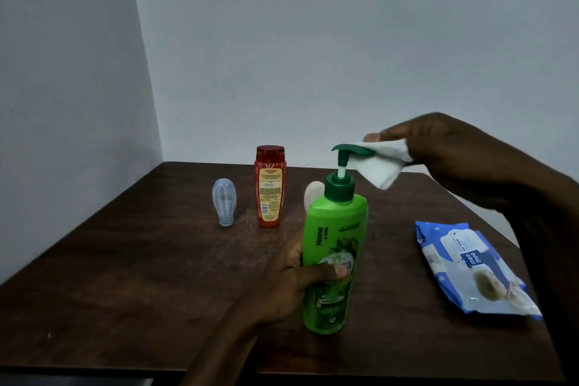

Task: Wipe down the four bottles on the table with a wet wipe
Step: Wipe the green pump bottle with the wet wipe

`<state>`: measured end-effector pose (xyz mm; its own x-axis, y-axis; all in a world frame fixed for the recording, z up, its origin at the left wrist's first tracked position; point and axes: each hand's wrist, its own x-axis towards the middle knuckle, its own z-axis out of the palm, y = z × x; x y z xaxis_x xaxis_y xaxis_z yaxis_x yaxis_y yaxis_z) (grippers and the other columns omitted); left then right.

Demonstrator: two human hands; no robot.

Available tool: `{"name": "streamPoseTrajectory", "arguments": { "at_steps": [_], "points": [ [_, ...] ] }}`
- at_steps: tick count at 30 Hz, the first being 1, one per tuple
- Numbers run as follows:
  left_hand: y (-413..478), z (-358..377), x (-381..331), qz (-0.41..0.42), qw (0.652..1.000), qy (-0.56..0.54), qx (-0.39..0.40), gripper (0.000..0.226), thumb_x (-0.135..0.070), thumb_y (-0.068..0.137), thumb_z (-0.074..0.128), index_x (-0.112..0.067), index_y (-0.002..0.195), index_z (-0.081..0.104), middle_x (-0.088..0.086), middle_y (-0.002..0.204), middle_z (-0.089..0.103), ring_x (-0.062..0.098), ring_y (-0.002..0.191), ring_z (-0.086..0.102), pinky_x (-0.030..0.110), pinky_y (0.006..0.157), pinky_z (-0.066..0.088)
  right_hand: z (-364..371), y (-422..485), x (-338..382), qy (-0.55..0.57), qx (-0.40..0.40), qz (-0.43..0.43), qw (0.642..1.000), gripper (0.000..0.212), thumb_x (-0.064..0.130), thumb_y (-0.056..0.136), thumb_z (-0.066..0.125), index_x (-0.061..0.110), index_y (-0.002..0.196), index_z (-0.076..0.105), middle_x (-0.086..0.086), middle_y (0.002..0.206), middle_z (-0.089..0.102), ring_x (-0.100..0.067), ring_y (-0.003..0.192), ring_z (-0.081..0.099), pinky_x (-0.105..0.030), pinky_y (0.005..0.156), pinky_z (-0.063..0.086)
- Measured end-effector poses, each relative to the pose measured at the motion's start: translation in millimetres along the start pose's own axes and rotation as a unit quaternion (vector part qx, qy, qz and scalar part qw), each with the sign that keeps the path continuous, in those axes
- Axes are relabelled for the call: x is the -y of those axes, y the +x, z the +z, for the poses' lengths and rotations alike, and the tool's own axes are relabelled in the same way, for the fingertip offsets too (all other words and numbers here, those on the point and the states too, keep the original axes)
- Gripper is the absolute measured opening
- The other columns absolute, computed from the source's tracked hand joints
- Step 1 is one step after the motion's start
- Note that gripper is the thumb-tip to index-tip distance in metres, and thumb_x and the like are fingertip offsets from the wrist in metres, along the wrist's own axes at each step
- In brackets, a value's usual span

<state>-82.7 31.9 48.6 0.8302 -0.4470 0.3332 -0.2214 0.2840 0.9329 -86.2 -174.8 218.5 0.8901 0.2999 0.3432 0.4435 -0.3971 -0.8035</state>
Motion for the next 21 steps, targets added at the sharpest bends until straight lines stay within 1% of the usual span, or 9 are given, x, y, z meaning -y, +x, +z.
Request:
{"name": "streamPoseTrajectory", "arguments": {
  "at_steps": [3,6,7,9,12,14,16,19,21],
  "points": [
    [2,-1,3,0.001,1.000,0.005,0.003,0.036,-0.006,0.082,0.070,-0.026,0.112,0.071,-0.001,0.108,0.076,0.015,0.099,0.072,0.026,0.081,0.057,-1,-18,-29,0.182,-0.041,0.029,0.982,0.024,0.014,0.091,0.059,0.004,0.103,0.077,-0.010,0.100,0.077,-0.015,0.092,0.070,-0.028,0.083,0.057],
    [7,0,4,0.006,1.000,0.004,-0.007,0.036,-0.009,0.082,0.070,-0.035,0.107,0.075,-0.003,0.108,0.077,0.015,0.099,0.073,0.027,0.080,0.058,13,-33,-56,0.304,-0.112,0.070,0.943,0.032,0.018,0.095,0.056,0.002,0.120,0.068,0.001,0.091,0.074,-0.008,0.078,0.068,-0.032,0.078,0.054],
    [9,-1,4,0.012,1.000,0.002,-0.018,0.035,-0.011,0.082,0.071,-0.037,0.106,0.075,-0.002,0.108,0.077,0.016,0.099,0.073,0.029,0.080,0.058,19,-37,-64,0.320,-0.136,0.087,0.934,0.029,0.019,0.096,0.057,0.005,0.116,0.070,0.003,0.087,0.073,-0.007,0.073,0.067,-0.032,0.077,0.052],
    [14,-3,7,0.025,0.999,-0.008,-0.045,0.031,-0.017,0.081,0.074,-0.034,0.107,0.074,0.002,0.109,0.077,0.020,0.098,0.074,0.031,0.078,0.059,34,-41,-76,0.327,-0.174,0.106,0.923,0.021,0.023,0.089,0.062,0.013,0.098,0.078,0.004,0.081,0.073,-0.009,0.069,0.064,-0.027,0.070,0.053],
    [23,-8,11,0.016,0.995,-0.045,-0.085,0.029,-0.017,0.081,0.073,-0.029,0.107,0.073,0.008,0.109,0.076,0.026,0.096,0.074,0.034,0.076,0.060,56,-40,-89,0.261,-0.224,0.087,0.935,0.015,0.030,0.081,0.071,0.019,0.083,0.081,0.004,0.080,0.075,-0.008,0.068,0.063,-0.019,0.058,0.055],
    [28,-10,14,0.007,0.994,-0.056,-0.091,0.025,-0.019,0.082,0.072,-0.031,0.103,0.076,0.008,0.106,0.077,0.025,0.093,0.075,0.035,0.075,0.060,66,-33,-97,0.175,-0.259,0.061,0.948,0.010,0.033,0.083,0.076,0.024,0.085,0.081,0.007,0.084,0.078,-0.006,0.074,0.069,-0.024,0.067,0.058],
    [34,-12,14,-0.002,0.993,-0.074,-0.087,0.019,-0.029,0.085,0.071,-0.031,0.103,0.077,0.008,0.105,0.077,0.024,0.093,0.075,0.035,0.075,0.060,75,-22,-101,0.103,-0.286,0.033,0.952,0.006,0.031,0.083,0.078,0.027,0.086,0.080,0.010,0.087,0.079,-0.004,0.082,0.073,-0.027,0.076,0.058],
    [42,-13,15,-0.014,0.987,-0.125,-0.095,0.032,-0.048,0.093,0.060,-0.027,0.111,0.076,0.008,0.111,0.076,0.023,0.100,0.074,0.036,0.081,0.059,88,-9,-100,0.037,-0.301,-0.012,0.953,0.007,0.027,0.084,0.079,0.028,0.091,0.079,0.012,0.087,0.078,0.000,0.085,0.072,-0.019,0.077,0.055],
    [46,-15,16,-0.026,0.983,-0.148,-0.109,0.039,-0.051,0.097,0.052,-0.026,0.116,0.075,0.009,0.115,0.075,0.023,0.102,0.073,0.038,0.082,0.059,94,-7,-100,-0.008,-0.302,-0.018,0.953,0.012,0.027,0.085,0.078,0.027,0.097,0.079,0.013,0.089,0.077,0.006,0.084,0.070,-0.012,0.075,0.052]
  ]
}}
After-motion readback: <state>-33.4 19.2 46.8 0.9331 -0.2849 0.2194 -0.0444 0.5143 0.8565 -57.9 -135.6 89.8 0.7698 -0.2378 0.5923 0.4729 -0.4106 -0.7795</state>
